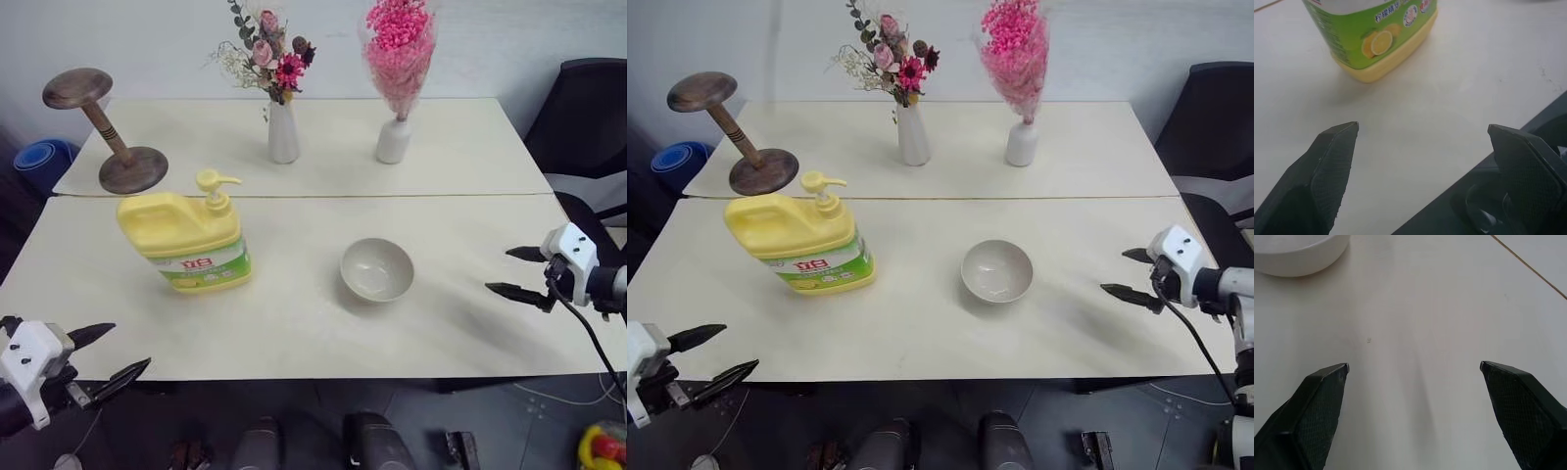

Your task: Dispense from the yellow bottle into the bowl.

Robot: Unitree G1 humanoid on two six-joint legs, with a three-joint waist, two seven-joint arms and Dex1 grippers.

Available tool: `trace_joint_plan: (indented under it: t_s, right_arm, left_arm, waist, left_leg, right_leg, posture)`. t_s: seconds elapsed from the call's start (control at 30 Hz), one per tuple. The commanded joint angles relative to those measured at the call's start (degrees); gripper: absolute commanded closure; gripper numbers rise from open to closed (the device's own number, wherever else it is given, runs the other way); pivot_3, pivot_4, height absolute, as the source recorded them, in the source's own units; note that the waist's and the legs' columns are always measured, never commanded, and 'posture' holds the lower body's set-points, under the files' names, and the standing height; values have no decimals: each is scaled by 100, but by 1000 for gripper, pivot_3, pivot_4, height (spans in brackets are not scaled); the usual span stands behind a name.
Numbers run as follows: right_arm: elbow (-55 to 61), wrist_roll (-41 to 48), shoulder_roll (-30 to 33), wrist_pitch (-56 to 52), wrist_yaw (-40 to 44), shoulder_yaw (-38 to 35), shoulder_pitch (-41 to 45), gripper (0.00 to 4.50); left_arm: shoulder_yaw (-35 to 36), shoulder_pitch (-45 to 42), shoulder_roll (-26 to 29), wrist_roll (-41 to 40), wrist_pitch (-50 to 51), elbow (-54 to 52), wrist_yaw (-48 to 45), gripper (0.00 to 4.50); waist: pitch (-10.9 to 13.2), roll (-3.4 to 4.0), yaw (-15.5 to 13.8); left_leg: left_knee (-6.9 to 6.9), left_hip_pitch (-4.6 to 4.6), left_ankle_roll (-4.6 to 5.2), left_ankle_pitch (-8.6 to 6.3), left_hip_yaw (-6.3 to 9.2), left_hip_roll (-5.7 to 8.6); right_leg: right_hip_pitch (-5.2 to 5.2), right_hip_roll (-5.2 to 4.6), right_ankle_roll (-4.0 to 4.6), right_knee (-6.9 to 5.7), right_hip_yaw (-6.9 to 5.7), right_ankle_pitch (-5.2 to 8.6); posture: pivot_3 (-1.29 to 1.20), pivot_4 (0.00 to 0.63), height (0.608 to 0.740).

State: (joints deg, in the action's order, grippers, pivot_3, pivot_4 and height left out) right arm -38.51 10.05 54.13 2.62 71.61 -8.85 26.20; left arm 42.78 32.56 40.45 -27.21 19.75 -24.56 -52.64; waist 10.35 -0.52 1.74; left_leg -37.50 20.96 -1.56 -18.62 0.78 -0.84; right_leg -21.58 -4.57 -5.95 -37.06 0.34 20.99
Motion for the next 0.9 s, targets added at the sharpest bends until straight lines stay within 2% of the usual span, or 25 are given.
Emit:
trace_joint_plan:
  t_s: [0.03, 0.27, 0.37, 0.47, 0.6, 0.73, 0.8, 0.9]
  right_arm:
    - [-17, -63, 34, 176, -163, -21, 123, 24]
    - [-22, -50, -47, 191, -373, -41, 217, 24]
    - [231, -24, -86, 95, -548, -64, 220, 24]
    - [1206, 316, -157, -460, -462, -89, -67, 24]
    - [2851, 582, -357, -1238, -753, -3, -537, 24]
    - [4446, 504, -670, -1933, -1161, 504, -888, 24]
    - [4920, 402, -816, -2246, -1401, 743, -964, 24]
    - [5444, 144, -1070, -2354, -1618, 1310, -1014, 24]
  left_arm:
    - [54, 117, -37, 64, -153, -238, 22, 0]
    - [-33, -273, -79, -188, 290, -326, 419, 0]
    - [-75, -641, -37, -796, 825, -559, 558, 0]
    - [-81, -1035, 120, -1701, 1480, -970, 678, 0]
    - [-219, -1358, 597, -2381, 2003, -1442, 631, 0]
    - [-496, -1972, 1382, -2951, 2383, -1727, 557, 0]
    - [-591, -2270, 1672, -3267, 2566, -1781, 571, 0]
    - [-736, -2490, 1983, -3303, 2620, -1752, 375, 0]
  waist:
    - [0, 0, 0]
    - [0, 0, 1]
    - [0, 0, 0]
    - [0, 0, -13]
    - [-1, 1, -17]
    - [0, 2, -14]
    - [0, 3, -6]
    - [1, 7, -9]
  left_leg:
    - [-1, 0, 0, 0, -1, 0]
    - [-2, 0, 0, 0, -1, 0]
    - [-7, 1, -1, 0, 0, 0]
    - [-19, 8, -2, -1, 9, -1]
    - [-26, 14, -7, -4, 20, -3]
    - [-28, 11, -11, -3, 23, -4]
    - [-28, 10, -14, -1, 22, -3]
    - [-26, 11, -14, -2, 22, 0]
  right_leg:
    - [0, 0, 0, 0, 1, 0]
    - [0, 1, -1, -3, 1, 0]
    - [0, 0, -1, -6, 1, -1]
    - [0, 0, -2, -13, -3, -1]
    - [0, 1, -3, -17, -8, -1]
    - [0, 5, -2, -25, -8, -1]
    - [0, 6, -2, -27, -6, -1]
    - [-2, 4, -1, -26, -5, 0]
  posture:
    - [0, 150, 740]
    - [0, 150, 740]
    - [0, 150, 740]
    - [0, 150, 740]
    - [0, 150, 740]
    - [0, 150, 740]
    - [0, 150, 740]
    - [0, 150, 740]
